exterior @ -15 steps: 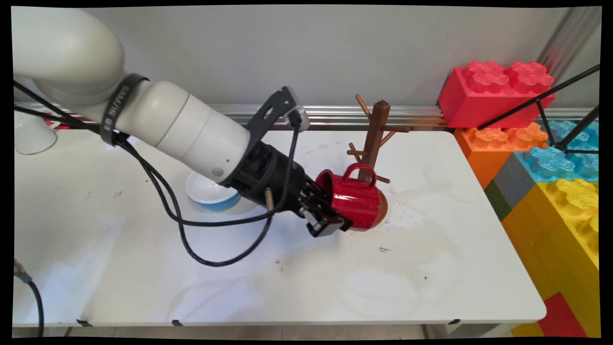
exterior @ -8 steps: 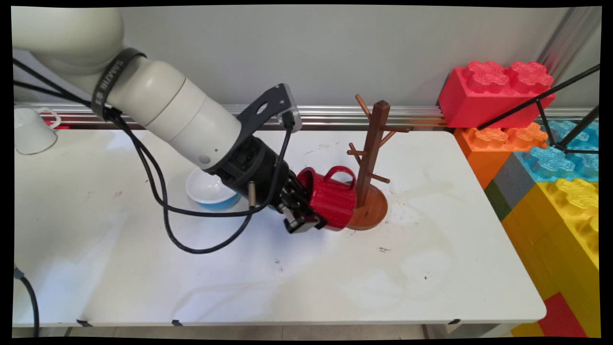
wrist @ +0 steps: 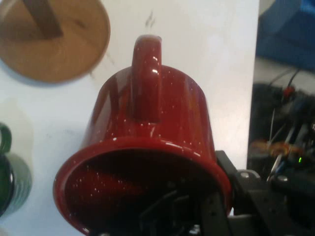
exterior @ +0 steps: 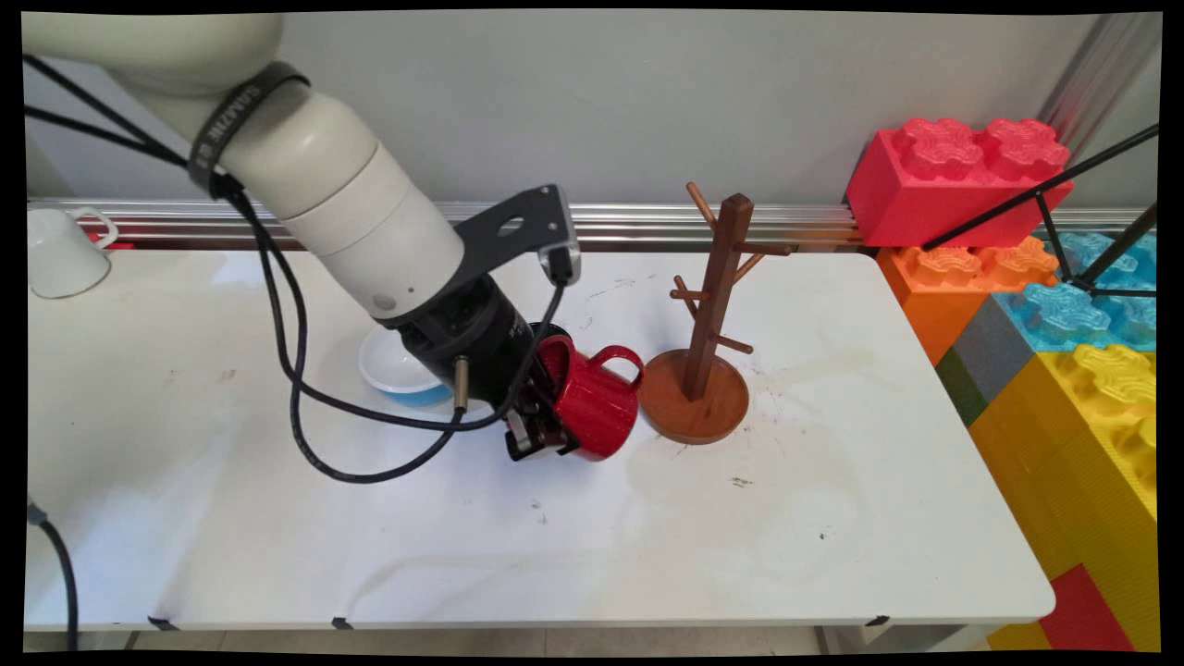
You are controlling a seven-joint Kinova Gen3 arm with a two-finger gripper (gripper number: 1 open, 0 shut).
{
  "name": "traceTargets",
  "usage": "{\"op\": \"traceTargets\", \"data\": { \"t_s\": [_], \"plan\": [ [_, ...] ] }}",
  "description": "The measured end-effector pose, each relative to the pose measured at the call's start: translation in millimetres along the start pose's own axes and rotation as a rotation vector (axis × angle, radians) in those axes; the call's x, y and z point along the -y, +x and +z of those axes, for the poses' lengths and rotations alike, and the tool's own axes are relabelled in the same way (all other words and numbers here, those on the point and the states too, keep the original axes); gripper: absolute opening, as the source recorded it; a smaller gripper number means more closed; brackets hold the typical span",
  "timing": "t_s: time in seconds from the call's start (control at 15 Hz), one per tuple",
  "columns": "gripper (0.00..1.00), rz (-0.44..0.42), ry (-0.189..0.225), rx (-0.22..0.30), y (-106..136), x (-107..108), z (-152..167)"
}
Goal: Place the picked object on the table
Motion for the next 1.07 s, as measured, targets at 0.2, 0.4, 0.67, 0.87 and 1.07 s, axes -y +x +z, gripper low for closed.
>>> {"op": "traceTargets", "data": {
  "t_s": [0.2,0.4,0.67,0.87,1.07],
  "plan": [
    [0.0,0.025,0.018,0.074,9.7,0.2,4.3],
    [0.0,0.047,0.039,0.153,22.3,2.1,11.5],
    [0.0,0.075,0.057,0.245,36.7,6.3,24.4],
    [0.0,0.085,0.066,0.291,42.6,9.6,32.0],
    [0.0,0.091,0.078,0.34,46.8,14.1,40.6]
  ]
}}
